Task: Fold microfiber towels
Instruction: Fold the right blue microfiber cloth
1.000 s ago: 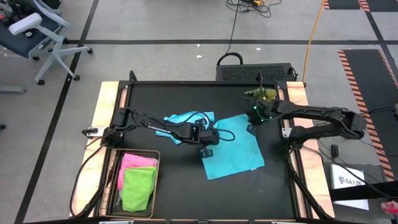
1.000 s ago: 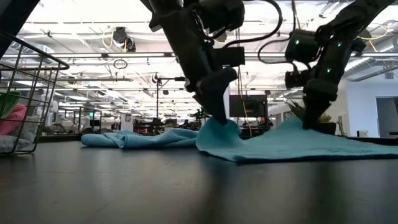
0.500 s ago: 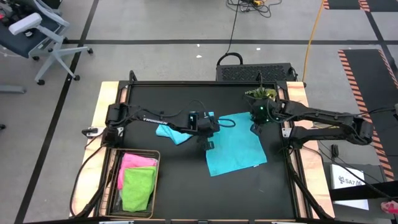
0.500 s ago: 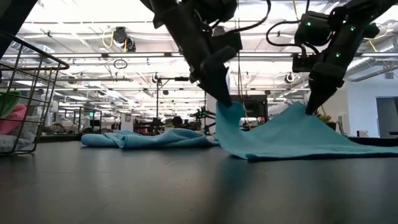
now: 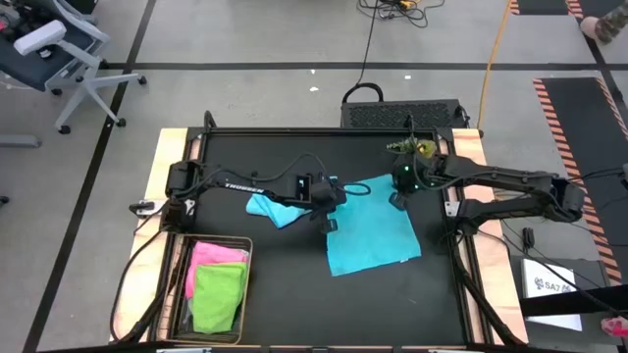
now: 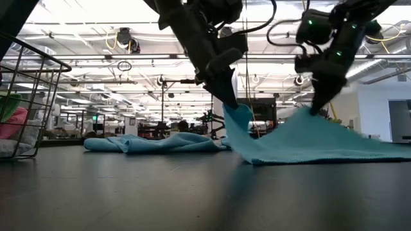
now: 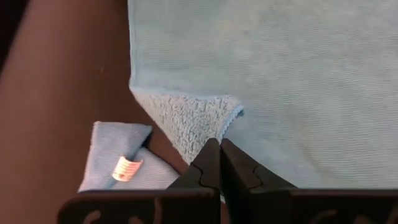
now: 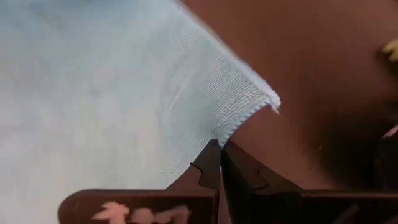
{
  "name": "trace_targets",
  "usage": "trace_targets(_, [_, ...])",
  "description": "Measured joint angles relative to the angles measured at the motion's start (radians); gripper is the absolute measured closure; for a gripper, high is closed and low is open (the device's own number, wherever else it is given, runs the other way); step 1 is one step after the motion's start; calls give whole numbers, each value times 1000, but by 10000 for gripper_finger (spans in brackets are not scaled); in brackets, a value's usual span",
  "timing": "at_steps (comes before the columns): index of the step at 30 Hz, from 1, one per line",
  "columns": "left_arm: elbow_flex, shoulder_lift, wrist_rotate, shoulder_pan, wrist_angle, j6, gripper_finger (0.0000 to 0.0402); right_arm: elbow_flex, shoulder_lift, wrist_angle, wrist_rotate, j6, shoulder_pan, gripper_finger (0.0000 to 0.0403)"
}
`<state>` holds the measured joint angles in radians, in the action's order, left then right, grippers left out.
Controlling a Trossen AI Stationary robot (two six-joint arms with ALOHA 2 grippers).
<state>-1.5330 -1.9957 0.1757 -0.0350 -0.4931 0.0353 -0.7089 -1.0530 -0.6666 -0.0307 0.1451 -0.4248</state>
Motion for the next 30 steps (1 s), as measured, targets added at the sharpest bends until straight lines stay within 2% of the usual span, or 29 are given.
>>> trace_targets(5, [0,0,7,1,1,0,401,-119,-6,-21,3,3,5,403])
trace_targets(11, [0,0,4,0,-5,0,401,-236,-6,-199,3,0,36,403])
trace_targets(15, [0,0,-31,0,-4,-8,401,-228,-6,-377,-13,-5,68,403])
trace_targets(19, [0,8,-92,1,-3,-31,401,-180,-6,-510,-87,-8,102,403])
trace_targets(25, [1,14,-196,10,32,-38,401,-110,-6,-462,-103,6,144,403])
trace_targets(30, [0,16,-171,26,86,-57,401,-69,-6,-280,-155,-5,158,403])
